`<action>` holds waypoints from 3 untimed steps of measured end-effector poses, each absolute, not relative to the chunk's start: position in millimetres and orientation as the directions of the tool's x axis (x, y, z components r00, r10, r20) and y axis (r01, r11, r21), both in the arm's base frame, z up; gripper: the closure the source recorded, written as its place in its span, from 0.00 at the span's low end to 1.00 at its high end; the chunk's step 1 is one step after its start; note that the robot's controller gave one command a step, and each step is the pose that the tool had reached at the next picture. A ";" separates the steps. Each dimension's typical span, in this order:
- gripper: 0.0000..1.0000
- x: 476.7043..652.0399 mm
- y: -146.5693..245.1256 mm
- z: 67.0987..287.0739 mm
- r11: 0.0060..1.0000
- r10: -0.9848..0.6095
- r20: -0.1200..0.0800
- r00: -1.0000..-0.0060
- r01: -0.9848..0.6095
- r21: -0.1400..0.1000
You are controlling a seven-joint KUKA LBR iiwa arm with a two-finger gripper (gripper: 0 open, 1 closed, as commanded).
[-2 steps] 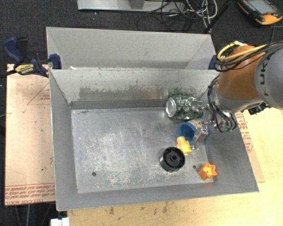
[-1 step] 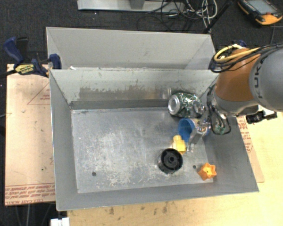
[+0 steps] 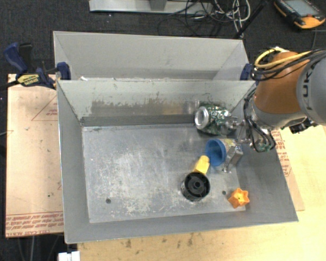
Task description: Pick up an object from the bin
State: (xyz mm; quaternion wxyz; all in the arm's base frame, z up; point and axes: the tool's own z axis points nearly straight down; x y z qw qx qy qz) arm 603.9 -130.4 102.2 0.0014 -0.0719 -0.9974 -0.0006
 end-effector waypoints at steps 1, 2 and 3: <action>0.00 607.2 -120.7 79.2 0.921 0.390 0.009 -0.921 0.391 0.001; 1.00 596.7 -115.3 72.4 0.940 0.342 -0.005 -0.940 0.342 0.002; 1.00 596.7 -115.2 72.4 0.940 0.341 -0.005 -0.940 0.341 0.002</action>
Offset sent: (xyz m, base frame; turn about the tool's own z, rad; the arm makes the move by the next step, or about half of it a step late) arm -0.0094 0.0147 -0.0322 0.2048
